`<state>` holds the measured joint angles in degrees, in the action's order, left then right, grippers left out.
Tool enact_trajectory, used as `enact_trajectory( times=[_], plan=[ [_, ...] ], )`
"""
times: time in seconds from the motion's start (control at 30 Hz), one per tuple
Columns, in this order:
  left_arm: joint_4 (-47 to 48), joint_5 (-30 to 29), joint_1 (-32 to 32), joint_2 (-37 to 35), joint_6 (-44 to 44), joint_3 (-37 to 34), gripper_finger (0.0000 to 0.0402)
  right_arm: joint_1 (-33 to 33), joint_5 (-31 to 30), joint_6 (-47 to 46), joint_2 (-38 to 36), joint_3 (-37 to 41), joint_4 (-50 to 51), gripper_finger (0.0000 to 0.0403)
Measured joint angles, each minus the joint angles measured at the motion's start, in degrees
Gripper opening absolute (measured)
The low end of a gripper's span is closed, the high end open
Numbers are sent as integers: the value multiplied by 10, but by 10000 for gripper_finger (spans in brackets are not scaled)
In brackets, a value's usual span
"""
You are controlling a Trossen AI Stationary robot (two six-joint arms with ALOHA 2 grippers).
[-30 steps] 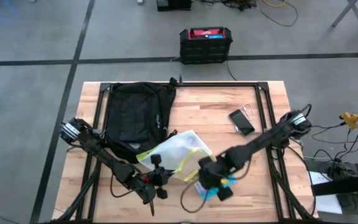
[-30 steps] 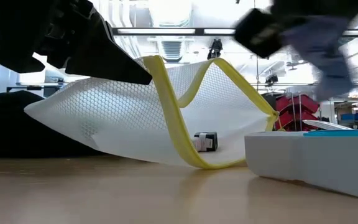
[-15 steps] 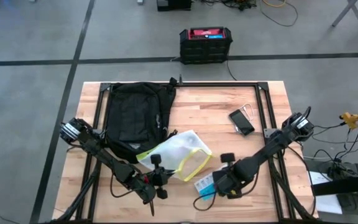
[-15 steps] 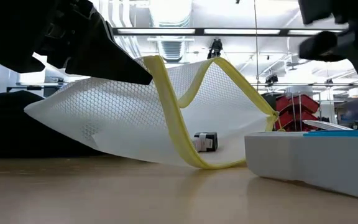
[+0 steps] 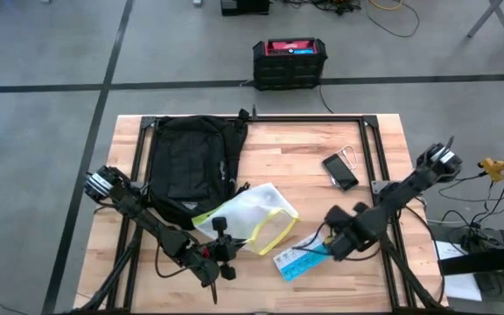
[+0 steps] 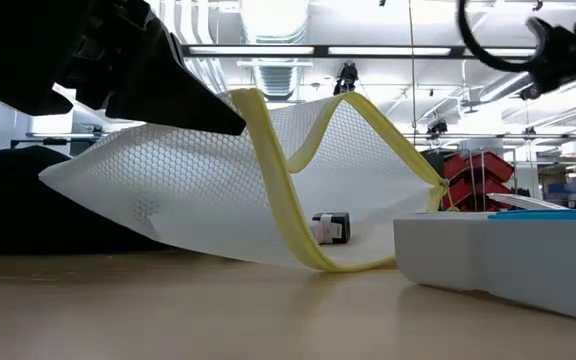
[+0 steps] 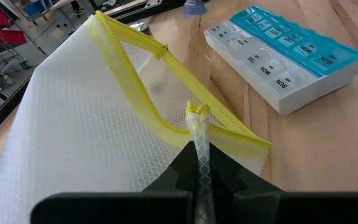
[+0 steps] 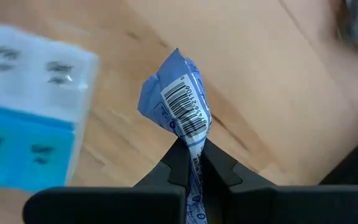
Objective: Unpack backpack
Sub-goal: Remove the purple blue granola bar from the zip bag, then remove the white charger adapter from the zip bag
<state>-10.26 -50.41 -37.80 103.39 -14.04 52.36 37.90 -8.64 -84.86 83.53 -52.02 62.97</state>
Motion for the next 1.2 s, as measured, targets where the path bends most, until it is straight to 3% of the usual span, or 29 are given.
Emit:
enact_trajectory(
  times=[0.13, 0.3, 0.53, 0.97, 1.1, 1.2],
  plan=[
    [0, 0, 0, 0, 0, 0, 0, 29, -4, -96, -26, 42, -62, 3],
    [0, 0, 0, 0, 0, 0, 0, 45, -1, -128, -8, 63, -149, 3],
    [0, 0, 0, 0, 0, 0, 0, 45, 17, -68, 15, 54, -157, 18],
    [-3, 0, 2, 0, 0, 0, 0, 39, 42, 69, 13, 30, -155, 134],
    [-9, 16, 2, 0, 0, 0, 0, 32, 31, 72, 12, -5, -133, 161],
    [-9, 46, 2, 0, -1, 0, 0, 27, -17, 107, 12, -40, -121, 170]
  ],
)
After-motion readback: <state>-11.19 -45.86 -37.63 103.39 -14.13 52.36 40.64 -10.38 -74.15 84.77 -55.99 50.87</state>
